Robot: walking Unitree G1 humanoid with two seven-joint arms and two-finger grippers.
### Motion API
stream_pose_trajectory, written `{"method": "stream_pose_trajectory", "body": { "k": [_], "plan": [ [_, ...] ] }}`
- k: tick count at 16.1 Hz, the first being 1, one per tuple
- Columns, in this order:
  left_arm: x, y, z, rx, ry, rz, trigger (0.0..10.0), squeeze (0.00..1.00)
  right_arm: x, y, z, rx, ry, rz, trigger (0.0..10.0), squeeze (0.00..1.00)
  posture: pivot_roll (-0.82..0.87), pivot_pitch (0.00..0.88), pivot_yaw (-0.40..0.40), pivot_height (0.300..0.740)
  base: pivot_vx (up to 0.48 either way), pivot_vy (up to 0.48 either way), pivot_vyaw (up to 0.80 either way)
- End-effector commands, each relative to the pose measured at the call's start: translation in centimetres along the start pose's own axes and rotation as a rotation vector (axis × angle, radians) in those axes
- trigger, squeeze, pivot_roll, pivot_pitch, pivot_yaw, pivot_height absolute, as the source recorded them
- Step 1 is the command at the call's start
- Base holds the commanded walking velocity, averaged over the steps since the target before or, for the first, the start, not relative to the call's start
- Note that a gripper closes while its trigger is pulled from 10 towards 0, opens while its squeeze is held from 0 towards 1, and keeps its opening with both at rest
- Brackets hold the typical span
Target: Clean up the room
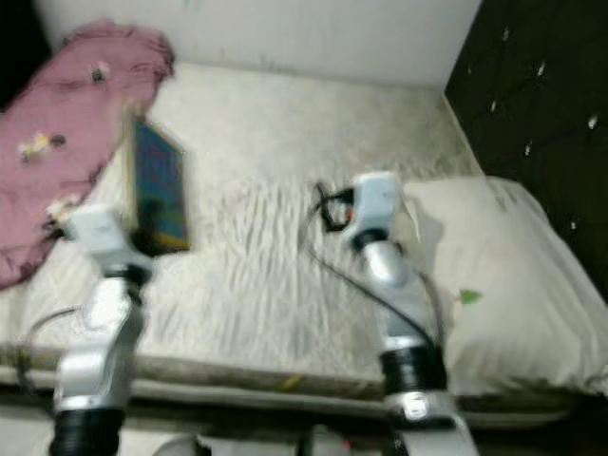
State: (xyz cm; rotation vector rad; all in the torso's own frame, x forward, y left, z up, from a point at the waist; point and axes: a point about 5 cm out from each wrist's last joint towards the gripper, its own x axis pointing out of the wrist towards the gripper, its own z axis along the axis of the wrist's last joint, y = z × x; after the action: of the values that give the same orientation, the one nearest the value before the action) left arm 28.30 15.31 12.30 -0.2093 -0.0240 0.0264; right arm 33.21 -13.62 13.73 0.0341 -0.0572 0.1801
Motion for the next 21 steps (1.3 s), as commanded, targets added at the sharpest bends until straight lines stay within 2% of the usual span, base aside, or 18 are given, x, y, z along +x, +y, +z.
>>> {"method": "stream_pose_trajectory", "body": {
  "k": [1,2,5,6,7,9,10,13,21],
  "plan": [
    [0.0,0.8,1.3,0.015,-0.056,0.004,10.0,0.00,0.3,0.5,0.3,0.001,-0.007,0.009,10.0,0.00,-0.02,0.000,-0.062,0.740,0.000,0.000,-0.80],
    [0.0,0.9,1.4,0.024,-0.069,-0.006,10.0,0.00,0.4,0.5,0.4,0.000,-0.008,0.008,10.0,0.00,-0.02,0.000,-0.067,0.740,0.000,0.000,-0.80],
    [0.0,1.7,2.4,0.108,-0.120,0.058,10.0,0.00,0.1,0.8,0.1,0.000,0.009,-0.001,10.0,0.00,-0.01,0.000,-0.068,0.740,0.000,0.000,-0.14],
    [0.0,1.7,2.3,0.093,-0.100,0.062,10.0,0.00,-0.1,1.2,-0.2,-0.003,0.017,0.008,10.0,0.00,0.00,0.000,-0.062,0.740,0.000,0.000,0.00],
    [-0.2,1.4,2.4,0.041,-0.100,0.022,10.0,0.00,-0.2,1.3,-0.4,-0.001,0.023,0.009,10.0,0.00,0.00,0.000,-0.058,0.740,0.000,0.000,0.00],
    [-0.3,1.1,1.9,0.056,-0.069,0.011,10.0,0.00,0.0,1.0,-0.6,0.002,0.036,-0.007,10.0,0.00,0.00,0.000,-0.053,0.740,0.000,0.000,0.00],
    [-0.2,1.1,1.9,0.096,-0.067,0.018,10.0,0.00,0.0,0.9,-0.6,0.004,0.036,-0.008,10.0,0.00,-0.01,0.000,-0.051,0.740,0.000,0.000,0.00],
    [-0.4,1.2,1.7,0.068,-0.066,0.016,10.0,0.00,-0.3,0.4,-0.8,0.000,0.044,-0.025,10.0,0.00,-0.01,0.000,-0.050,0.740,0.000,0.000,0.00],
    [-0.4,0.9,1.4,0.055,-0.063,0.012,10.0,0.00,-0.5,0.1,-1.1,-0.016,0.058,-0.020,10.0,0.00,-0.02,0.000,-0.063,0.740,0.000,-0.279,0.00]
  ]
}}
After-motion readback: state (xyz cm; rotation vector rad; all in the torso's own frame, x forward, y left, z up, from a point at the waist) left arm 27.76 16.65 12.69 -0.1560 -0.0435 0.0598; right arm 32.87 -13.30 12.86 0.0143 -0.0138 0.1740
